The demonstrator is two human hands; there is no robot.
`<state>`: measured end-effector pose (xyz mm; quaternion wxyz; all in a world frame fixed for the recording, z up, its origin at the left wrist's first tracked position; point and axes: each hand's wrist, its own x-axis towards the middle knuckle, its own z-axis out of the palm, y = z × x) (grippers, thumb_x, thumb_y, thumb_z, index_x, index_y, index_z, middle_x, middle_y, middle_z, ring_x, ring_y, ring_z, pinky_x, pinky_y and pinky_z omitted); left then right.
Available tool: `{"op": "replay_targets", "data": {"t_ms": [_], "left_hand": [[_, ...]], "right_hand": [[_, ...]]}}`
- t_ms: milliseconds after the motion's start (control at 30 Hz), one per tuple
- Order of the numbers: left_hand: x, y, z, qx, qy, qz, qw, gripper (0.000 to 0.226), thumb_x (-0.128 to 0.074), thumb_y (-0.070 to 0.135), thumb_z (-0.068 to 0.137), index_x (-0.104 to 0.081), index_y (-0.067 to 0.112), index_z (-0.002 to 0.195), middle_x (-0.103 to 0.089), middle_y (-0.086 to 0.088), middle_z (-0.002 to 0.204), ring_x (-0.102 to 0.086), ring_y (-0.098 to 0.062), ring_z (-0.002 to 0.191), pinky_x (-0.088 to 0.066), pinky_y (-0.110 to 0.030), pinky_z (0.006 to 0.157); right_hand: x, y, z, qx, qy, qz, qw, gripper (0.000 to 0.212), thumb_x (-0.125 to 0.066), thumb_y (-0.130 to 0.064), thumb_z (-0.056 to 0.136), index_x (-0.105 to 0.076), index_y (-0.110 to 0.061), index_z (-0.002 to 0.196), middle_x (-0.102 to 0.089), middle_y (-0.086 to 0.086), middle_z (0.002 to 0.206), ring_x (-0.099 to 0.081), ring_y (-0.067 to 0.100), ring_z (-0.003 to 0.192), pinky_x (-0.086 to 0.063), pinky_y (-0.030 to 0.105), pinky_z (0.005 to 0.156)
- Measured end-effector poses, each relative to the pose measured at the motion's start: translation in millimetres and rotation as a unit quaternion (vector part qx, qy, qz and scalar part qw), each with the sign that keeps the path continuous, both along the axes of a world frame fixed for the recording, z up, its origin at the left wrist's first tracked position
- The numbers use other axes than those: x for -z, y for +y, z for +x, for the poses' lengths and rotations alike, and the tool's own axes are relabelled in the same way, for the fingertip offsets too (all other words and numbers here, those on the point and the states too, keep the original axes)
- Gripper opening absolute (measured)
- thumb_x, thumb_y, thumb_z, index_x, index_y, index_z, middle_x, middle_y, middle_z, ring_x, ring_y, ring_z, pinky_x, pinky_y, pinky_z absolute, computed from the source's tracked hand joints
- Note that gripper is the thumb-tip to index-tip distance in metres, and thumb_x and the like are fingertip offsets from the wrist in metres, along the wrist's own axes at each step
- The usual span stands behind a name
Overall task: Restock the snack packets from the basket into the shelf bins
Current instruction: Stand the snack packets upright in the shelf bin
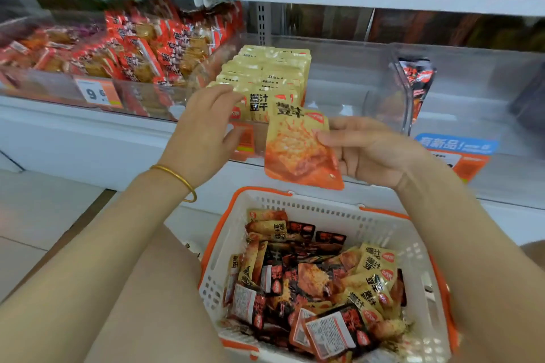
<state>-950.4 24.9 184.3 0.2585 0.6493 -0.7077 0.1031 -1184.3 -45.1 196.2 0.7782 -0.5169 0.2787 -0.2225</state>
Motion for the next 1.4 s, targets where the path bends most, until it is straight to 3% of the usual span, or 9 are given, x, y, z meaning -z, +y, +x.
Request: {"op": "replay_targets", "data": {"t_ms": [300, 500, 633, 733, 900, 1000, 1167, 1267, 1400], "left_hand": [[6, -37, -8, -0.047, -0.023, 0.017, 0.998, 0.056, -0.053, 0.027, 0.092, -0.041, -0.005, 0.136, -0.036, -0.025, 0.144, -0.027, -0.040, 0.138, -0.020, -0.054, 0.114], [18, -44, -6, -0.063, -0.043, 0.032, 0.997, 0.063, -0.041, 0.040, 0.090, -0.040, -0.001, 0.138, -0.037, -0.022, 0.145, -0.028, -0.037, 0.138, -0.016, -0.054, 0.115], [24, -42, -3, -0.062, -0.052, 0.032, 0.996, 0.064, -0.043, 0.038, 0.087, -0.041, -0.001, 0.137, -0.040, -0.022, 0.143, -0.031, -0.037, 0.136, -0.013, -0.050, 0.116], [26, -42, -2, -0.056, -0.057, 0.024, 0.997, 0.063, -0.045, 0.036, 0.086, -0.041, -0.001, 0.137, -0.040, -0.021, 0.143, -0.030, -0.036, 0.137, -0.009, -0.047, 0.116], [27, -39, -4, -0.046, -0.037, -0.010, 0.998, 0.061, -0.042, 0.037, 0.087, -0.043, -0.001, 0.135, -0.043, -0.019, 0.141, -0.030, -0.034, 0.137, -0.009, -0.043, 0.116], [27, -29, -14, -0.006, -0.023, -0.074, 0.997, 0.052, -0.044, 0.028, 0.090, -0.046, -0.002, 0.133, -0.046, -0.018, 0.138, -0.033, -0.032, 0.136, -0.017, -0.048, 0.117], [52, 4, -42, 0.100, -0.001, -0.125, 0.987, 0.039, -0.056, 0.005, 0.086, -0.055, -0.005, 0.124, -0.054, -0.018, 0.126, -0.044, -0.032, 0.125, -0.029, -0.040, 0.112], [90, 13, -45, 0.141, -0.022, -0.006, 0.990, 0.034, -0.050, 0.011, 0.087, -0.061, -0.001, 0.117, -0.061, -0.015, 0.115, -0.051, -0.030, 0.113, -0.041, -0.039, 0.103], [121, -3, -44, 0.156, -0.050, 0.236, 0.958, 0.044, -0.033, 0.029, 0.086, -0.062, 0.008, 0.112, -0.062, -0.008, 0.113, -0.051, -0.027, 0.113, -0.042, -0.040, 0.100]], "right_hand": [[-27, -71, 51, 0.288, 0.095, -0.243, 0.921, 0.028, -0.063, 0.004, 0.083, -0.056, -0.005, 0.109, -0.067, 0.013, 0.104, -0.067, 0.025, 0.088, -0.059, 0.043, 0.071], [5, -83, 84, 0.154, 0.265, -0.330, 0.893, 0.027, -0.074, 0.000, 0.074, -0.063, -0.001, 0.099, -0.068, 0.018, 0.102, -0.066, 0.032, 0.090, -0.055, 0.048, 0.081], [22, -96, 99, 0.116, 0.457, -0.435, 0.767, 0.044, -0.079, -0.031, 0.071, -0.066, -0.012, 0.108, -0.067, 0.006, 0.106, -0.062, 0.024, 0.097, -0.042, 0.025, 0.070], [28, -102, 103, 0.085, 0.491, -0.459, 0.736, 0.051, -0.077, -0.040, 0.070, -0.063, -0.017, 0.114, -0.065, 0.004, 0.111, -0.060, 0.024, 0.098, -0.041, 0.026, 0.072], [20, -98, 91, 0.050, 0.501, -0.470, 0.725, 0.040, -0.072, -0.045, 0.073, -0.064, -0.021, 0.104, -0.065, 0.002, 0.100, -0.056, 0.021, 0.088, -0.045, 0.029, 0.074], [0, -76, 76, 0.117, 0.473, -0.460, 0.742, 0.035, -0.072, -0.047, 0.076, -0.054, -0.018, 0.074, -0.053, -0.002, 0.072, -0.055, 0.022, 0.081, -0.039, 0.029, 0.065], [-16, -5, 32, 0.200, 0.297, -0.487, 0.797, 0.030, -0.075, -0.028, 0.077, -0.047, -0.026, 0.067, -0.050, -0.010, 0.061, -0.049, 0.000, 0.057, -0.039, 0.020, 0.057], [31, 17, 11, 0.085, 0.319, -0.399, 0.856, 0.021, -0.073, -0.019, 0.080, -0.055, -0.023, 0.069, -0.059, 0.000, 0.063, -0.050, 0.006, 0.051, -0.044, 0.024, 0.055], [133, 6, 1, -0.034, 0.464, -0.291, 0.836, 0.007, -0.058, -0.012, 0.089, -0.063, -0.008, 0.086, -0.067, 0.006, 0.072, -0.058, 0.006, 0.048, -0.045, 0.016, 0.042]]}}
